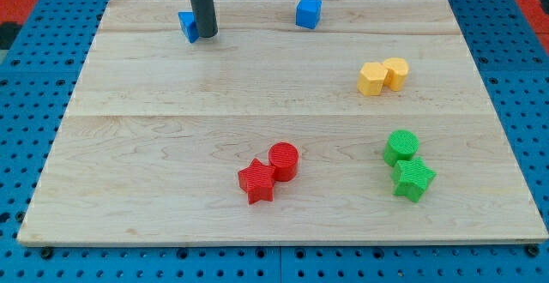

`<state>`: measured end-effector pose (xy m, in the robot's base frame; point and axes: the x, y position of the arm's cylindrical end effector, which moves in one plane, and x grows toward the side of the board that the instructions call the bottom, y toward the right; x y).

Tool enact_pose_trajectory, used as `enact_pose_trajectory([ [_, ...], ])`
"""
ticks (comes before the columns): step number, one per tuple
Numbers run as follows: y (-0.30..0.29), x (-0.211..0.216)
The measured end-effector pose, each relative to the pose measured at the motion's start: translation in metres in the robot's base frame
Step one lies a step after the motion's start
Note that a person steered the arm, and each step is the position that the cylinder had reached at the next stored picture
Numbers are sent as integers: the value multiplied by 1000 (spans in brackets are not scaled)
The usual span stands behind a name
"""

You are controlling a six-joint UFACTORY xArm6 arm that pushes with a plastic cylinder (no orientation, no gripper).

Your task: Move the blue triangle towards top left of the board

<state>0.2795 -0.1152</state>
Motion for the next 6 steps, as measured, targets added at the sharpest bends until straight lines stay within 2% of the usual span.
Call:
enact_pose_trajectory([
  [1,-37,21],
  [2,-43,6],
  [3,4,4],
  [4,-11,-22],
  [5,4,9],
  [6,-30,13],
])
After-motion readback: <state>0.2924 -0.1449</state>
